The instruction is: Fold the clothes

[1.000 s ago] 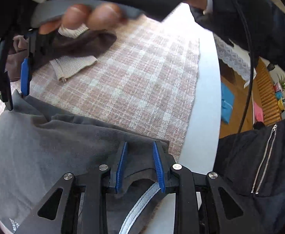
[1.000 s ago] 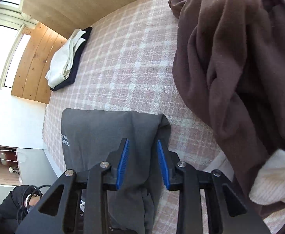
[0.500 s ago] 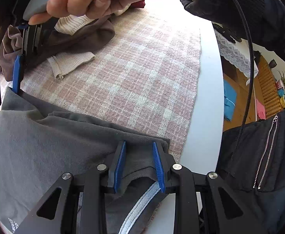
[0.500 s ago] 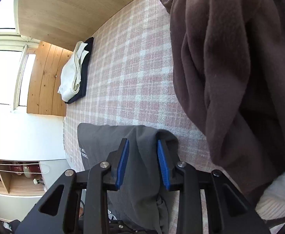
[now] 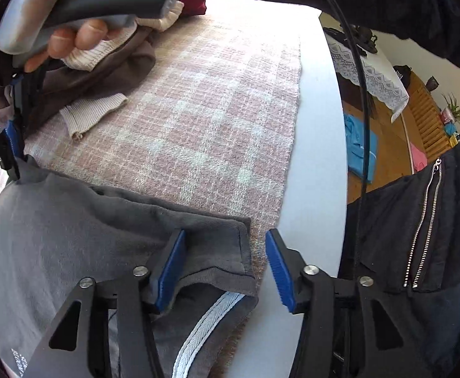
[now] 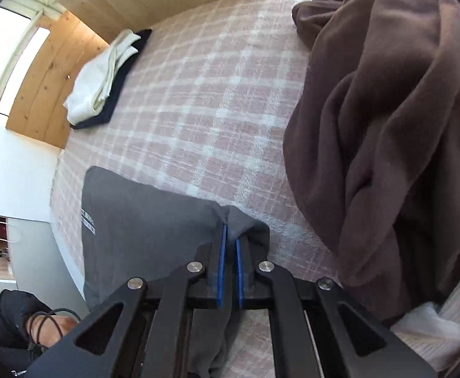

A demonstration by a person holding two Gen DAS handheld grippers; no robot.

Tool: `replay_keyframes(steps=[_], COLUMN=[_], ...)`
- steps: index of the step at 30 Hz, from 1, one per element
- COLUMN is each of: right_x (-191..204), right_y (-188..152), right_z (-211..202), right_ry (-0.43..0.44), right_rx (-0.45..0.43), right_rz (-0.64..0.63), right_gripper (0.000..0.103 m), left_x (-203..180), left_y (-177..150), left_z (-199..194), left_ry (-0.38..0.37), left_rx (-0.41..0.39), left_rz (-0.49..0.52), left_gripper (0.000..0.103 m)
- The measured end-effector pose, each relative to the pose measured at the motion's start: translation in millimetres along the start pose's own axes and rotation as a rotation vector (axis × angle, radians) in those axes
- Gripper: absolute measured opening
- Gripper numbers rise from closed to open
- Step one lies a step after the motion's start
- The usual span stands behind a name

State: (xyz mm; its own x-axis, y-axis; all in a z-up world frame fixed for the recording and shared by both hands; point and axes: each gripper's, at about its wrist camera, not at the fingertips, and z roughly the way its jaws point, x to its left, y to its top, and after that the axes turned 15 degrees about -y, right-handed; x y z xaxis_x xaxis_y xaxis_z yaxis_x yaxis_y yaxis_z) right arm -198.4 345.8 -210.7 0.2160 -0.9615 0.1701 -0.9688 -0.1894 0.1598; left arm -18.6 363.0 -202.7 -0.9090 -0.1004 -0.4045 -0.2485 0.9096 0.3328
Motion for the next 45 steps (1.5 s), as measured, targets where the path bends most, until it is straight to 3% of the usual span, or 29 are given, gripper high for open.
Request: replay_keyframes(steps=[1,3,6,8,11,13,17,20,23,24,26,28,30,34,37,39,41,44,45], right_x=[-2,-9,-15,-8,28,52,70,59,66,71,82,92,96,87,63,49,40,28,24], right_y=[-2,-6,-21,-40,-68,-81,-104,-109,-112,-115,-125,-137,-147,-132,-96,-69,-44,-21,-21], right_z=[-2,-15,-51,-72,-73,-55,-17,-28,-56,-58,-42,-21,-20,-45,-64,-61,-46,-16,-13], right_ry=[-0.021,-0.051,-0.119,-0.069,0.064,0.046,-0.037,-0.056,-0.054,-0.04,-0.058,-0.101,-0.13,-0.127,-0.125,-0.122,-0.126,-0.139,-0.143], right_rx=[-0.002,-0.013,-0.109,-0.18,-0.17,-0.139,-0.066,-0.018,-0.108,-0.12,-0.075,-0.029,-0.042,-0.083,-0.2,-0.239,-0.223,-0.146,-0.144], right_rz=[0.001,0.015,0.032,0.018,-0.055,-0.119,-0.194,-0.155,-0.164,-0.17,-0.201,-0.241,-0.283,-0.251,-0.112,-0.057,-0.02,0.02,0.024], right_gripper=[0.013,0.018,0.019,0.019,0.019,0.019,0.019,0.019,0.021,0.029,0.036,0.036,0.037,0.037,0.037,0.037,0.037,0.037,0.035], left_x=[3,7,13,38,67,79,78,71,72,78,87,94,102,116,128,147,176,220,225], left_y=[-1,-10,-35,-58,-101,-123,-153,-154,-145,-141,-138,-138,-138,-138,-138,-127,-125,-140,-147], left_z=[-6,-26,-64,-89,-106,-104,-93,-110,-130,-132,-137,-142,-147,-157,-165,-178,-179,-157,-165], left_ry=[-0.024,-0.039,0.069,0.117,0.143,0.171,0.145,0.122,0.165,0.184,0.203,0.207,0.212,0.22,0.229,0.275,0.259,0.273,0.242], left_rx=[-0.011,-0.028,-0.069,-0.113,-0.147,-0.135,-0.143,-0.159,-0.228,-0.24,-0.256,-0.263,-0.269,-0.283,-0.294,-0.335,-0.341,-0.221,-0.261], left_rz=[-0.031,-0.075,-0.116,-0.239,-0.375,-0.42,-0.432,-0.44,-0.415,-0.413,-0.413,-0.419,-0.425,-0.437,-0.446,-0.448,-0.468,-0.556,-0.585], left_gripper=[0.027,0.026,0.03,0.029,0.028,0.028,0.029,0.029,0.029,0.029,0.029,0.032,0.031,0.028,0.031,0.031,0.034,0.037,0.037])
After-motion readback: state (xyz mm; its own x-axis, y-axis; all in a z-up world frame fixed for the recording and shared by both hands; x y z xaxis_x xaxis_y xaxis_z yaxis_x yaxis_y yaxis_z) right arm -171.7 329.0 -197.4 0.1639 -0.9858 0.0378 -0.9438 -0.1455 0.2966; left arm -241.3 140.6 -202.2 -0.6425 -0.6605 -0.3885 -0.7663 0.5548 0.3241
